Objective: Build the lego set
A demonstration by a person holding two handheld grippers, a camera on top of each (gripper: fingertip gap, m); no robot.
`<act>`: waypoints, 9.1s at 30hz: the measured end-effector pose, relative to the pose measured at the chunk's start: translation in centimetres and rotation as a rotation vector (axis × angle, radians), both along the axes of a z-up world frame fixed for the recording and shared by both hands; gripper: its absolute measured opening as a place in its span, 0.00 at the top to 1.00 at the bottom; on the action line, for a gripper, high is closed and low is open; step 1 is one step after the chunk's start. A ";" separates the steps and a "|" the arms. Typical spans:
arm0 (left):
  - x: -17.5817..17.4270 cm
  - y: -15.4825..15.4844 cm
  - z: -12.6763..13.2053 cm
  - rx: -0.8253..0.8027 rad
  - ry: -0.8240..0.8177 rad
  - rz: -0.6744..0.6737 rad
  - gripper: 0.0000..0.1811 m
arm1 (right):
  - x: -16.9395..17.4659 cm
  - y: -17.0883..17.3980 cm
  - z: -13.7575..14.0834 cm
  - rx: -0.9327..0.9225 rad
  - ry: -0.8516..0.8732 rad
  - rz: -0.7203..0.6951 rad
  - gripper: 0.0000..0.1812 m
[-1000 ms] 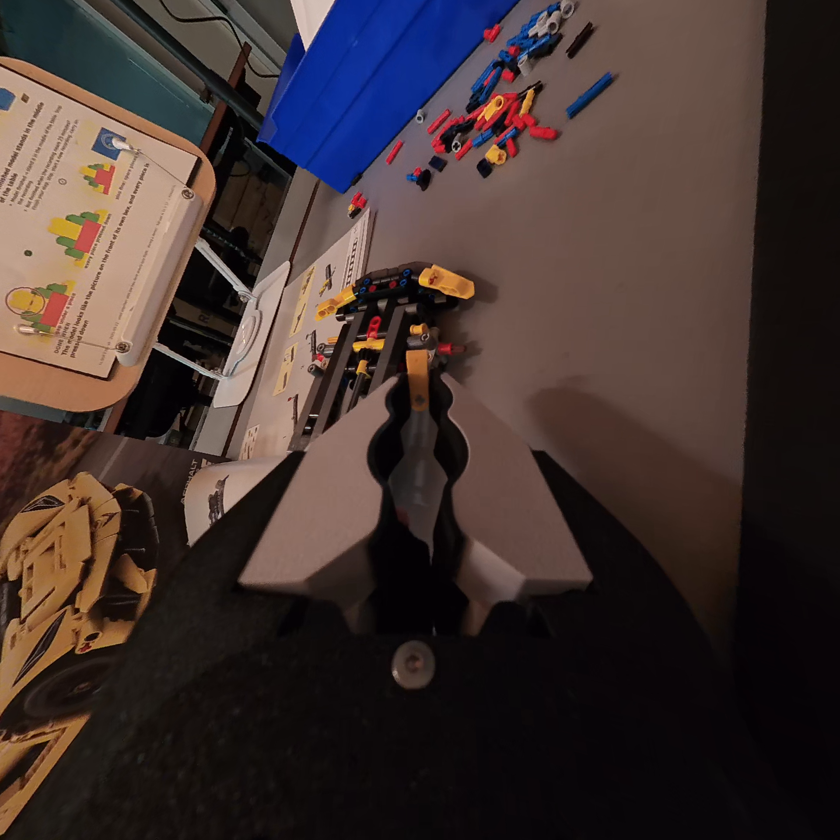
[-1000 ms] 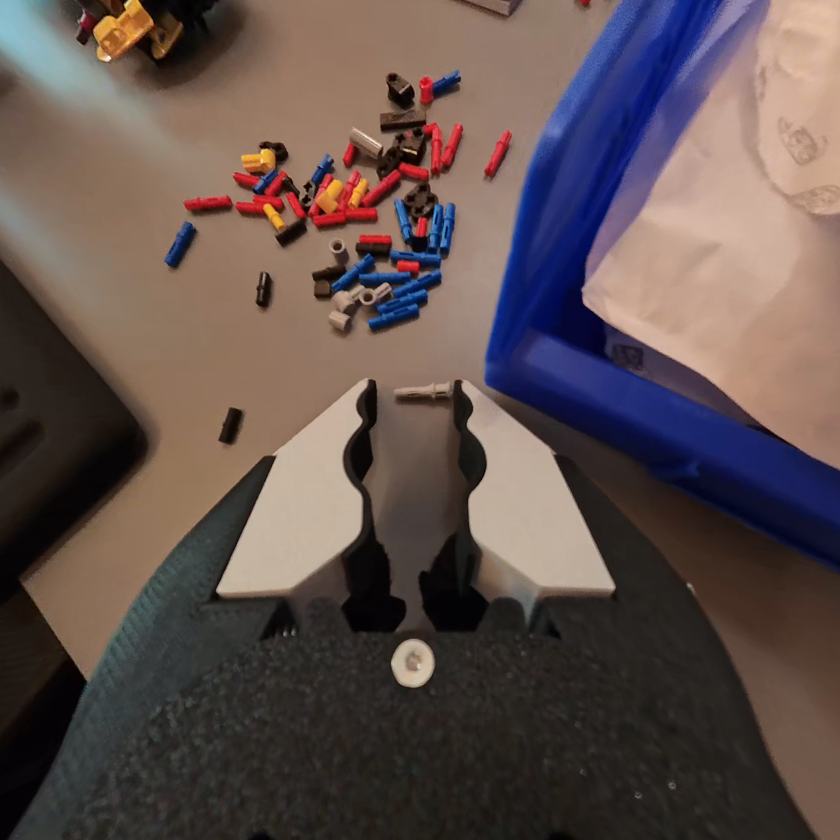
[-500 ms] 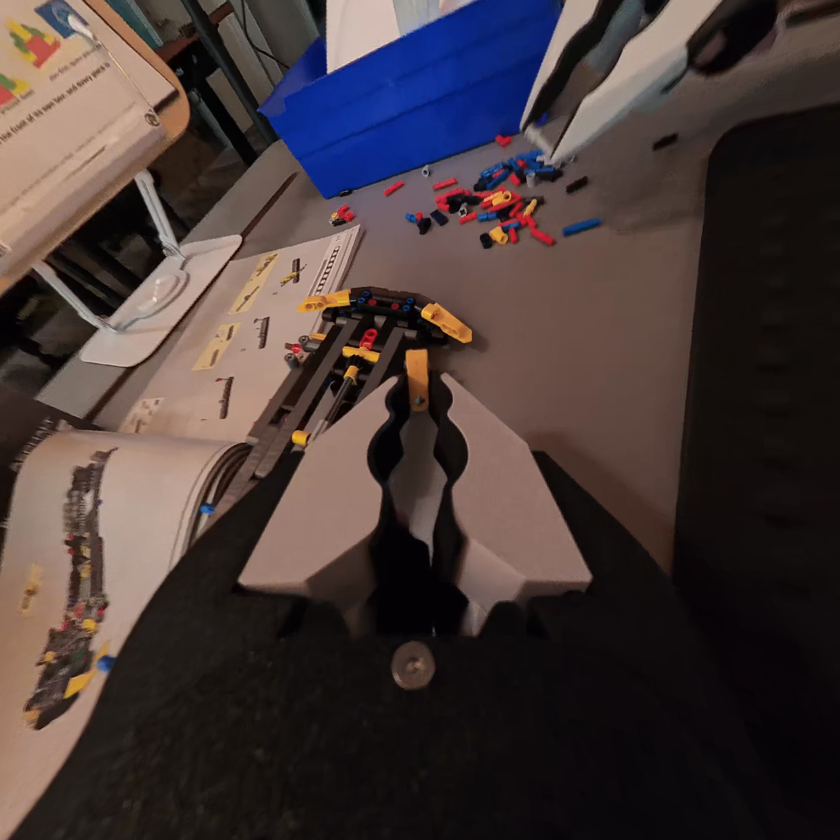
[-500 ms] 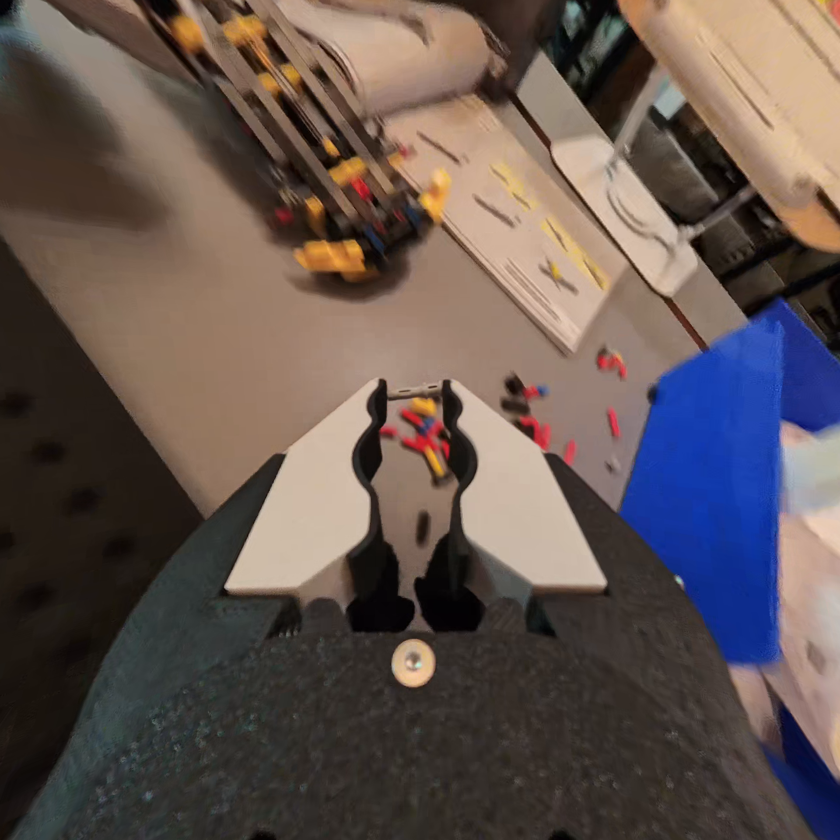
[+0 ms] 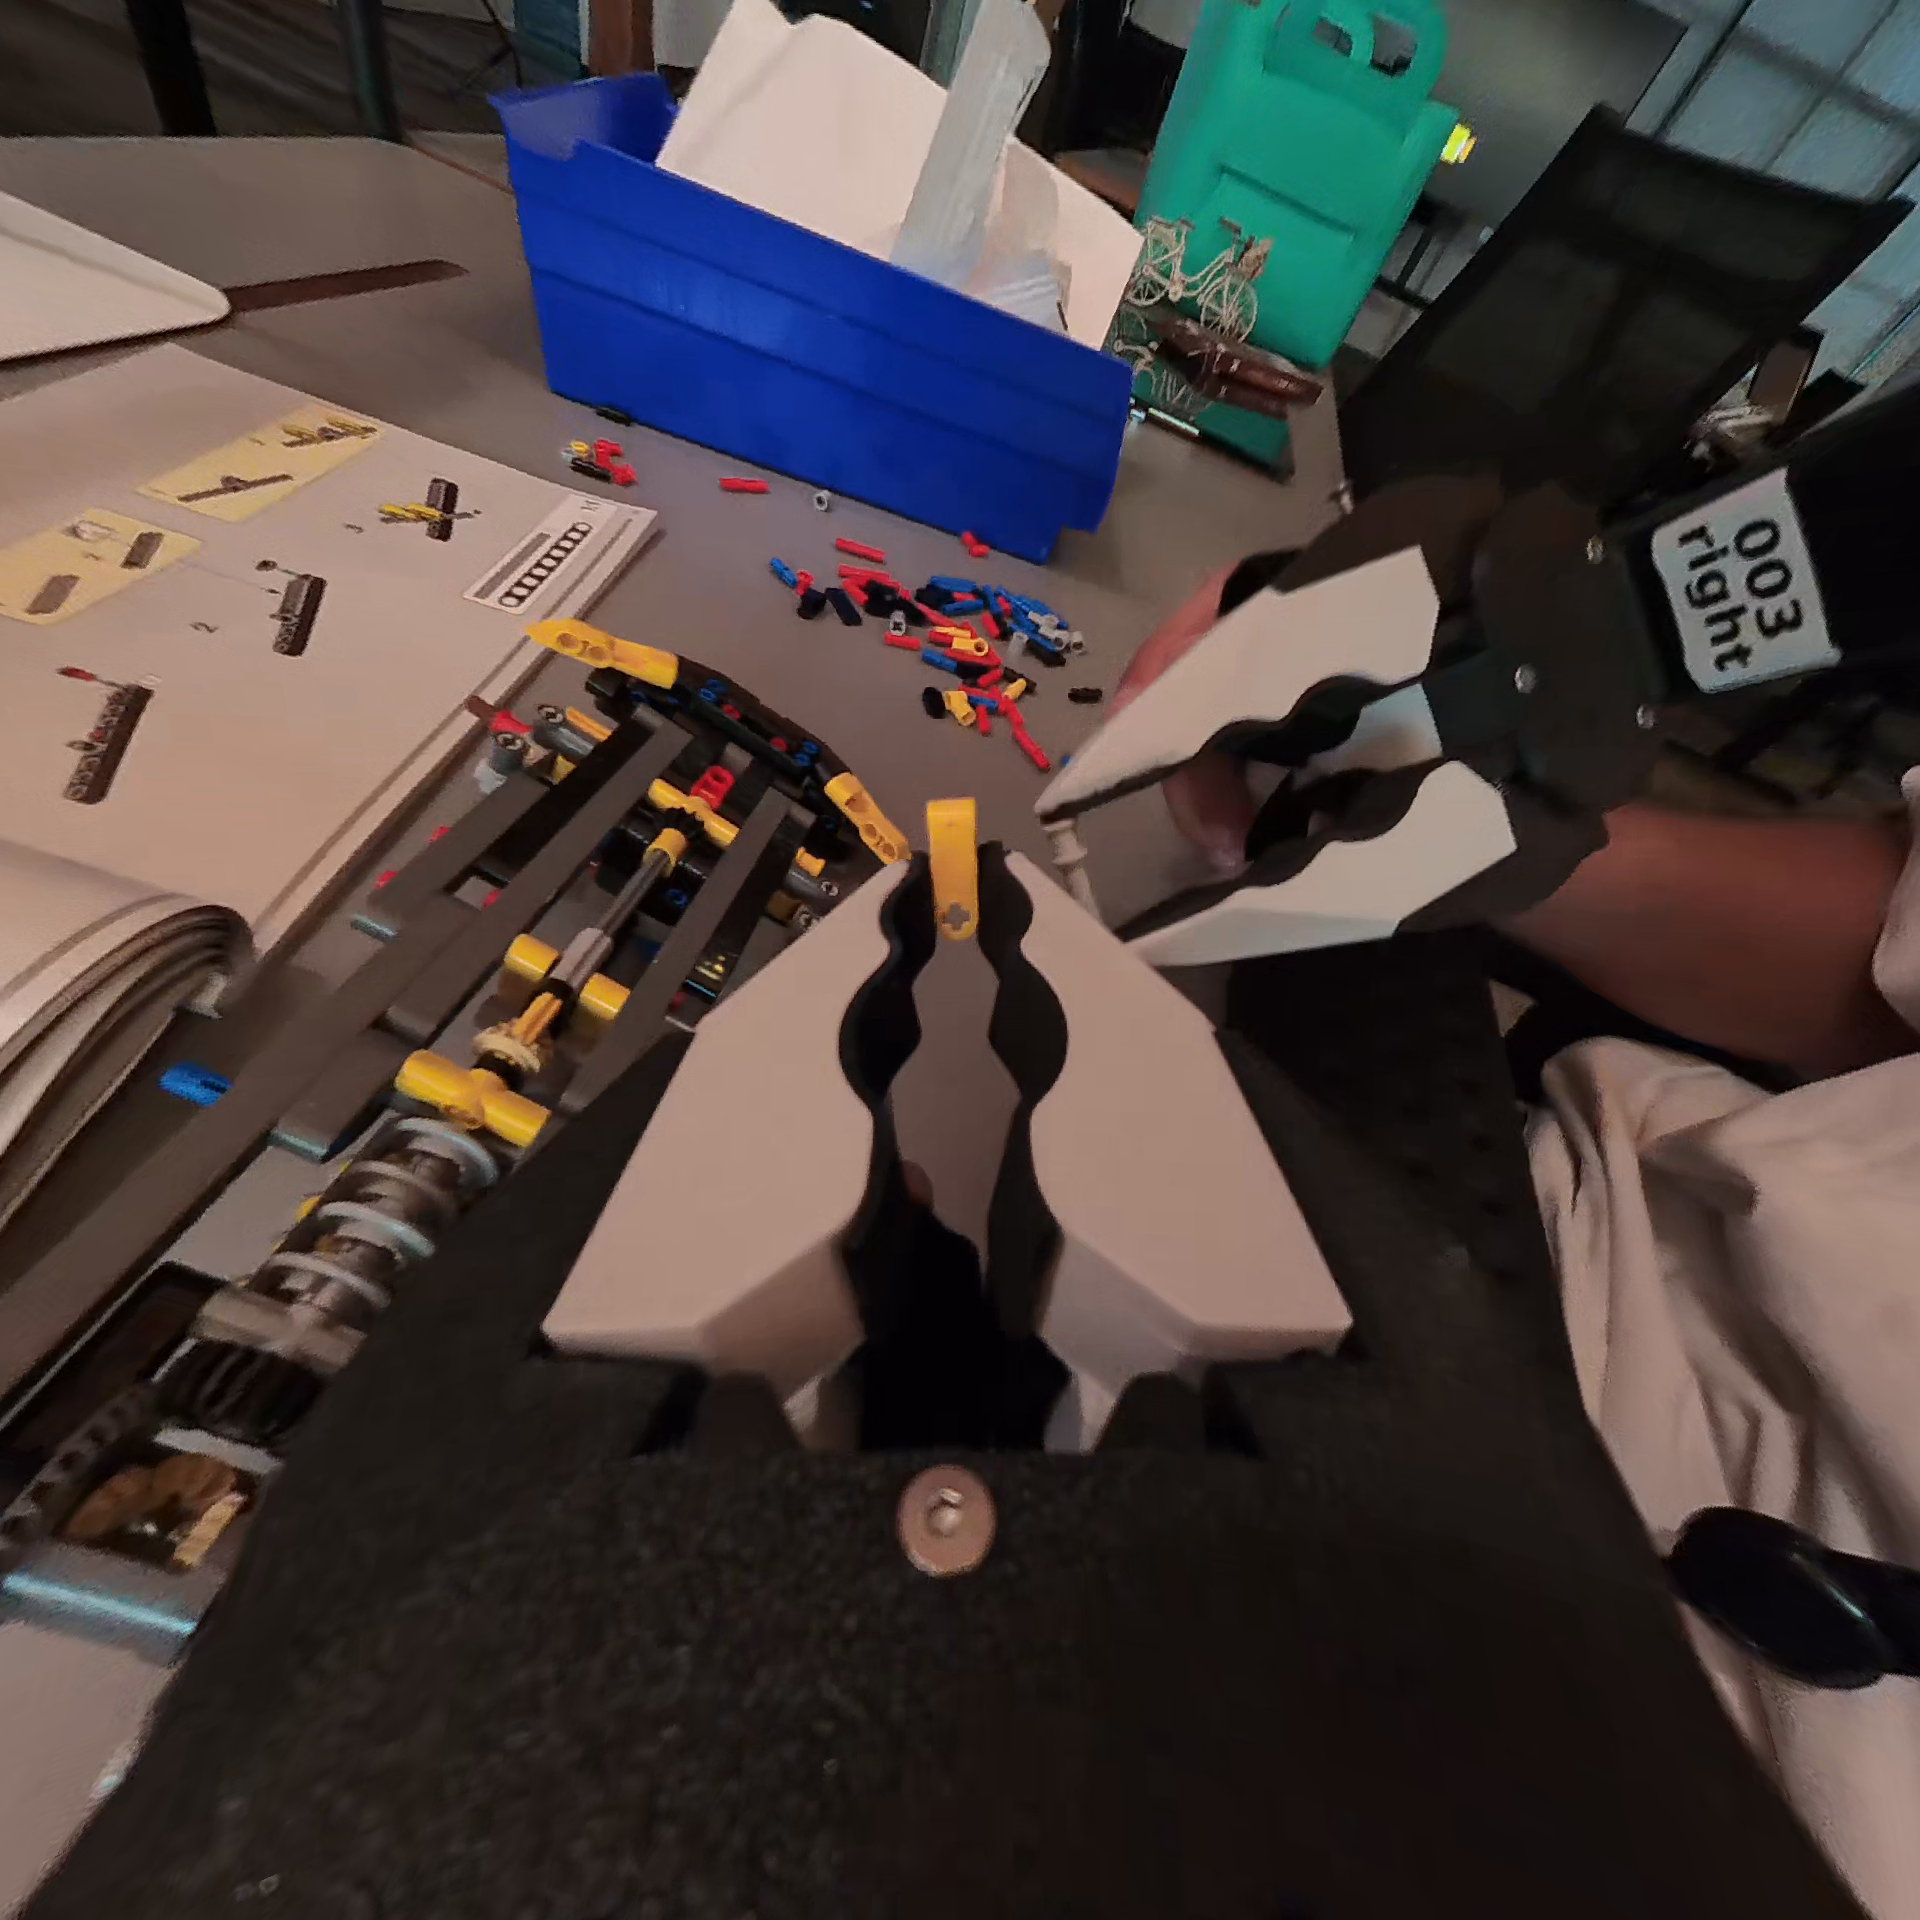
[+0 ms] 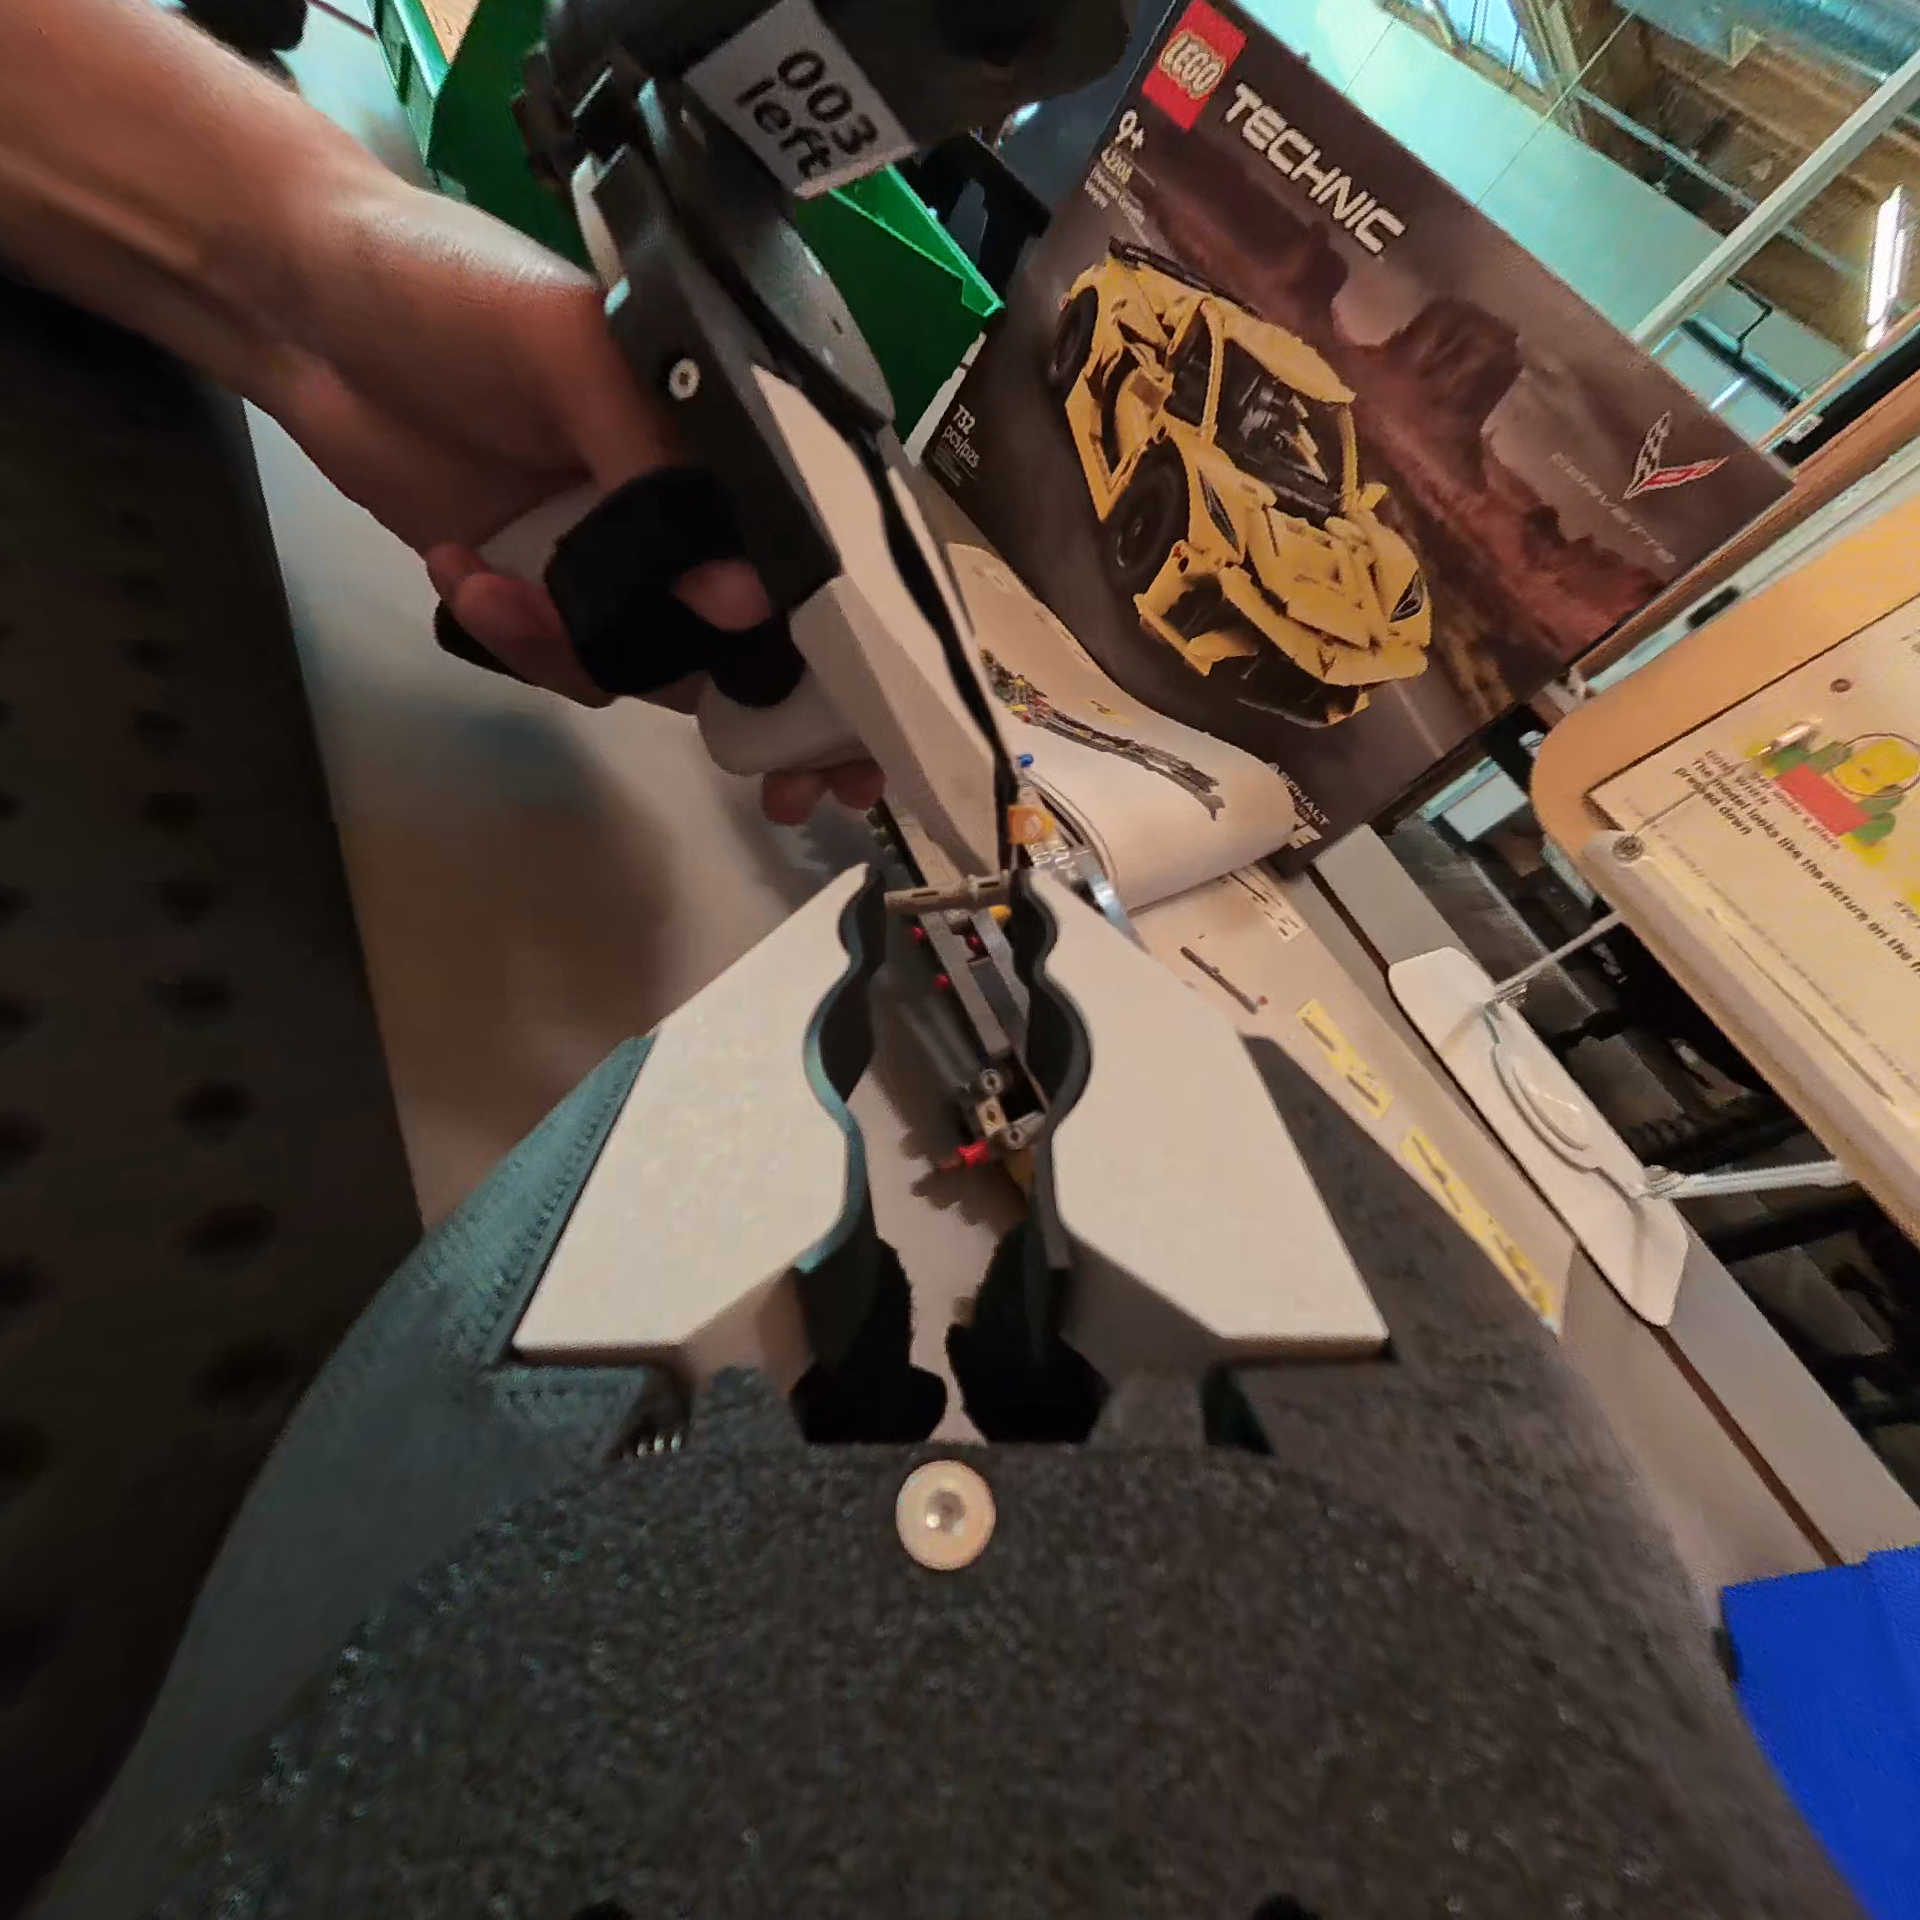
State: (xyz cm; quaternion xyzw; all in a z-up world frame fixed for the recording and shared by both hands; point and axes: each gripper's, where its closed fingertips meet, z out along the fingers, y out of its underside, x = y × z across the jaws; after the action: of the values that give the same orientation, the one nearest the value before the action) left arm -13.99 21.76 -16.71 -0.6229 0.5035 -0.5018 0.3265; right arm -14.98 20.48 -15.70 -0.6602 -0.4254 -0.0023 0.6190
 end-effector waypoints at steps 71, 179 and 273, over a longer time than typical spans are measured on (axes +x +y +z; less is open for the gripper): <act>0.0 -2.0 0.3 -0.163 0.178 -0.232 0.98 | 0.8 -0.4 0.6 0.047 0.049 -0.123 0.86; 2.3 2.3 3.5 0.305 -0.080 0.178 0.96 | 4.4 1.5 4.0 -0.233 0.960 -0.220 0.97; 0.6 -4.7 5.6 0.100 -0.325 -0.257 0.96 | 0.3 -3.0 5.6 -0.553 1.003 0.503 0.84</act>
State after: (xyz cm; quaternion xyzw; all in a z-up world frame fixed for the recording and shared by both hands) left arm -13.37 17.10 -11.15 -0.4475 0.5436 -0.6077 0.3673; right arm -14.67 17.48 -10.13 -0.5963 -0.2103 0.5638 0.5313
